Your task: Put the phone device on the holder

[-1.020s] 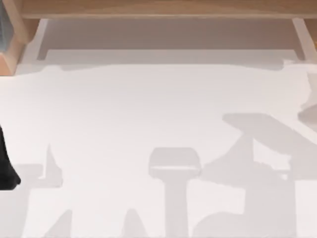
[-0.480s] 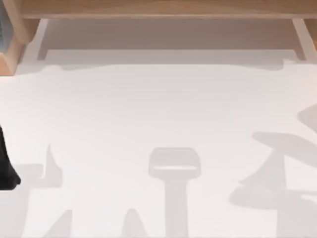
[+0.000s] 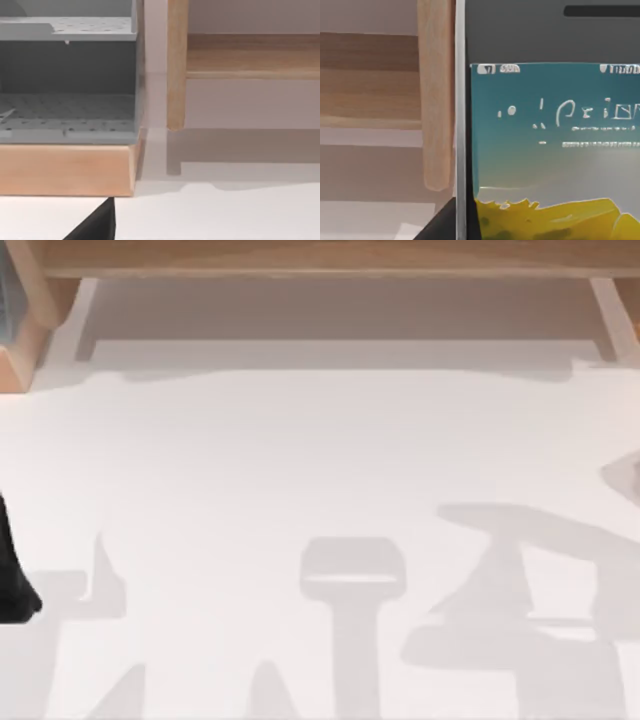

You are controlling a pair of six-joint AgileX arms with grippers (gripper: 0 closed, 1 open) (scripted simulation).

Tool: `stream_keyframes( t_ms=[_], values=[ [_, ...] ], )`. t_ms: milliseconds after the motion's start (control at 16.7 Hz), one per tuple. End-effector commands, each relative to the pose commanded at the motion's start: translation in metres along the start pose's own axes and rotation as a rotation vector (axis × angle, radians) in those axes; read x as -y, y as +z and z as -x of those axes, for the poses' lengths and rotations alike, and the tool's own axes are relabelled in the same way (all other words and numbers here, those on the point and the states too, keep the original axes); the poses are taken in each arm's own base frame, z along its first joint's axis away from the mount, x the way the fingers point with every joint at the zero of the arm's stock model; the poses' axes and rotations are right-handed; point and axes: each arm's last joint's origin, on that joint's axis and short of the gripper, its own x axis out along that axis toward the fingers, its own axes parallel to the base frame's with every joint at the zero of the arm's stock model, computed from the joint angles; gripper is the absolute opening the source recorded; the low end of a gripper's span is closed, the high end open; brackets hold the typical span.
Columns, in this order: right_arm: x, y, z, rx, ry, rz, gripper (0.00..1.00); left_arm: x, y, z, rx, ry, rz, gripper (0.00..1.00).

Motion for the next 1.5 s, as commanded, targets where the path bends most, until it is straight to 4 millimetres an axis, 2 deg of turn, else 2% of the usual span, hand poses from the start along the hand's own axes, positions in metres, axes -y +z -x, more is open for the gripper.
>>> stream_keyframes(
  t_ms=[180, 300, 540, 900, 1500],
  values=[
    [0.004, 0.014, -0.01, 0.049, 0.039, 0.01, 0.0, 0.0, 0.0, 0.0, 0.0, 0.0, 0.0, 1.0],
    [0.006, 0.002, -0.019, 0.01, 0.031, -0.01, 0.0, 0.0, 0.0, 0.0, 0.0, 0.0, 0.0, 1.0],
    [0.001, -0.039, -0.036, -0.126, -0.032, -0.059, 0.0, 0.0, 0.0, 0.0, 0.0, 0.0, 0.0, 1.0],
    [0.0, -0.044, -0.043, -0.137, -0.058, -0.049, 0.0, 0.0, 0.0, 0.0, 0.0, 0.0, 0.0, 1.0],
    [0.0, -0.044, -0.043, -0.137, -0.058, -0.049, 0.75, 0.0, 0.0, 0.0, 0.0, 0.0, 0.0, 1.0]
  ],
)
